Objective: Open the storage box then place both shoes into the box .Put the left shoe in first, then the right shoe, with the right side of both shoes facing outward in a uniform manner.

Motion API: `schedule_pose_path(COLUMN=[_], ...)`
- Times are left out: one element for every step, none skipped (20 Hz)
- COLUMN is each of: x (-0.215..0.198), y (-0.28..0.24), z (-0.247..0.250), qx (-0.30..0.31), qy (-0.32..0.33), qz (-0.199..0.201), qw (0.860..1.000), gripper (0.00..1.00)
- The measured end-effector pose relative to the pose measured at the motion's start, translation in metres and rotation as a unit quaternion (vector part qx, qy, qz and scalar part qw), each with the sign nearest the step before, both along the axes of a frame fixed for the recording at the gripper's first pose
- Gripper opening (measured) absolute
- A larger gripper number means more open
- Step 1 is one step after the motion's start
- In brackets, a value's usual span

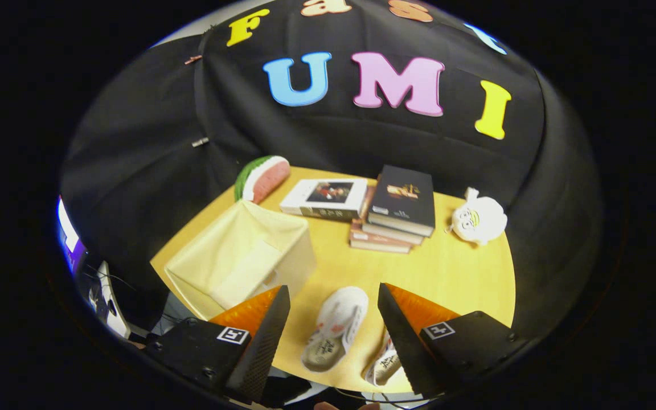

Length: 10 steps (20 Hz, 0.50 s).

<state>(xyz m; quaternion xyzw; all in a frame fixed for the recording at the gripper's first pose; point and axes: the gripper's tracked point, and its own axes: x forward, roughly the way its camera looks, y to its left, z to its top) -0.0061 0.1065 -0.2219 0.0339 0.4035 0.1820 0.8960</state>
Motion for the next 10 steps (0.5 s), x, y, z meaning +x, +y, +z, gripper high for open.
schedule_pose_path(x=[-0.009,-0.017,-0.026,-0.032,-0.037,-0.042,-0.046,-0.046,-0.044,-0.041], y=[-0.005,-0.007,-0.007,-0.007,-0.006,-0.004,-0.002,-0.001,-0.001,0.0], z=[-0.021,-0.039,-0.058,-0.078,-0.097,-0.115,-0.131,-0.146,-0.159,-0.169], qx=[-0.01,-0.016,-0.02,-0.022,-0.024,-0.026,-0.027,-0.028,-0.029,-0.028], qy=[0.018,0.034,0.052,0.07,0.087,0.101,0.114,0.125,0.13,0.136], qz=[-0.002,-0.004,-0.006,-0.007,-0.007,-0.008,-0.01,-0.013,-0.021,-0.031], qw=[1.0,0.999,0.998,0.997,0.996,0.995,0.993,0.992,0.991,0.99], gripper=[0.95,0.94,0.94,0.94,0.94,0.93,0.92,0.9,0.88,0.87])
